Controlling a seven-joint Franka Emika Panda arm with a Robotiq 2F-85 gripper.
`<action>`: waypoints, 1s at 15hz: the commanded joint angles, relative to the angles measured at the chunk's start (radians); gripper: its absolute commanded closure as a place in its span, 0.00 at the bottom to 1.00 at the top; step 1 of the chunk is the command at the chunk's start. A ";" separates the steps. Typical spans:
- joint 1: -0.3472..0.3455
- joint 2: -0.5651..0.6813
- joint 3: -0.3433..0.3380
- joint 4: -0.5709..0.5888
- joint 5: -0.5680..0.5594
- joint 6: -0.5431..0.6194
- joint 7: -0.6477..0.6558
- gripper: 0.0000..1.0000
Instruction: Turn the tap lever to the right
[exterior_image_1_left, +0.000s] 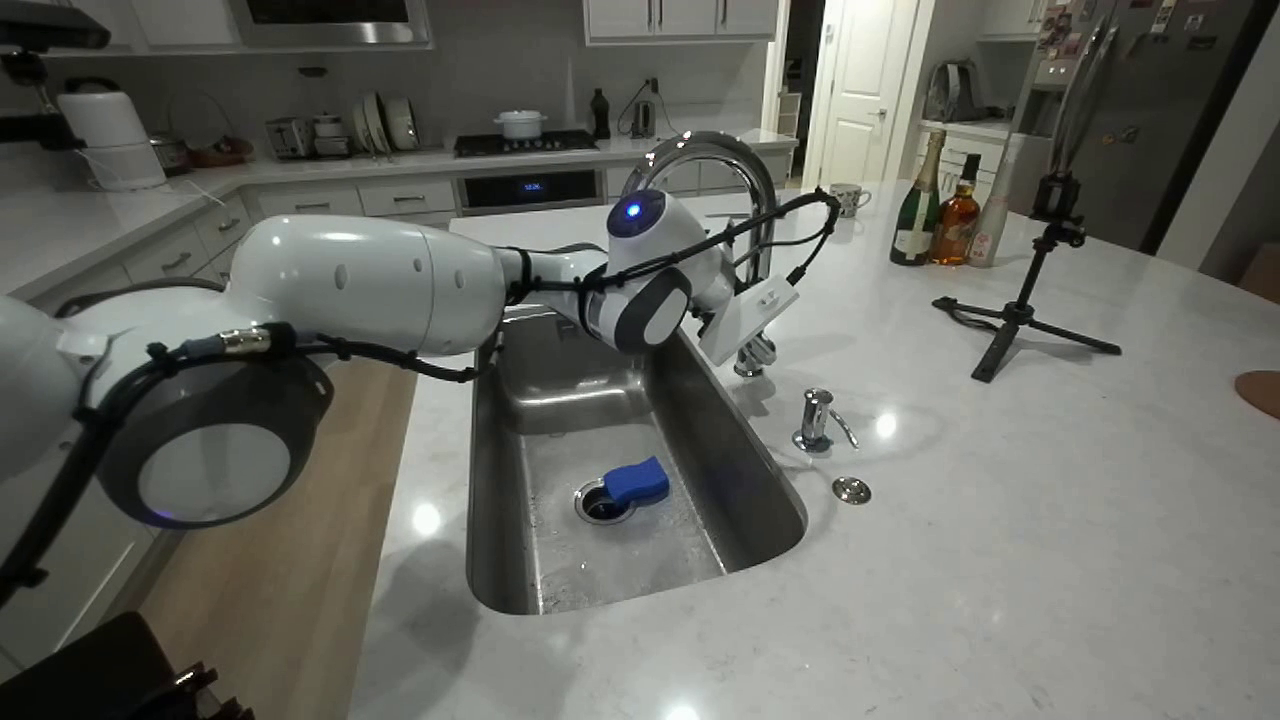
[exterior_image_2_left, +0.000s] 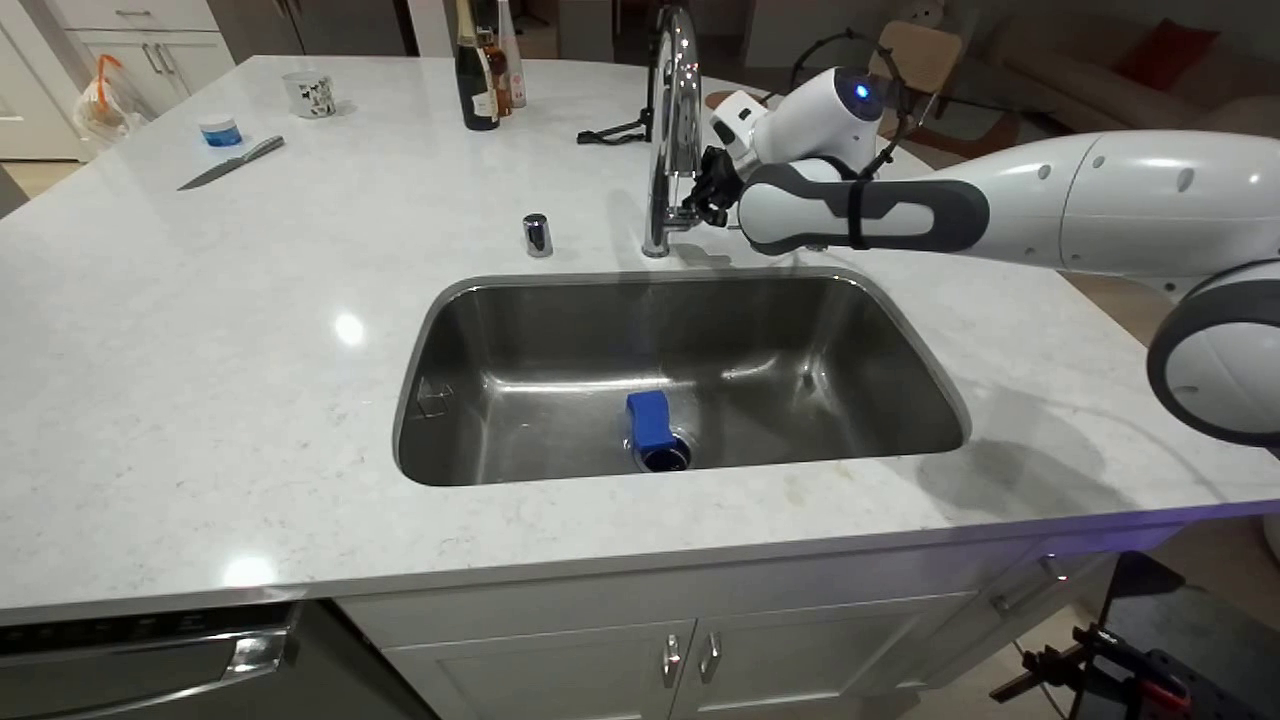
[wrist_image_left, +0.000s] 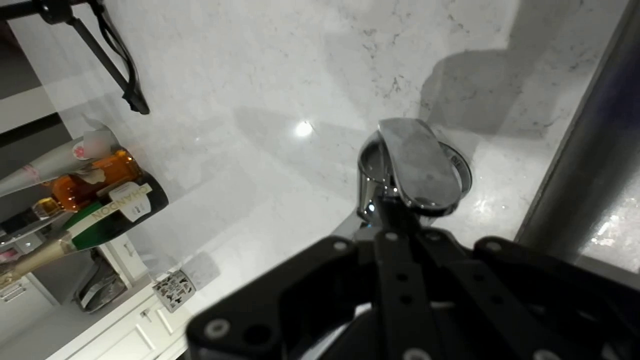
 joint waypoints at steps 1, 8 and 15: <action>0.006 0.007 -0.024 0.022 -0.011 0.004 0.012 1.00; 0.009 -0.003 -0.067 0.010 -0.006 -0.009 0.064 1.00; 0.017 -0.007 -0.116 0.005 -0.008 -0.018 0.135 1.00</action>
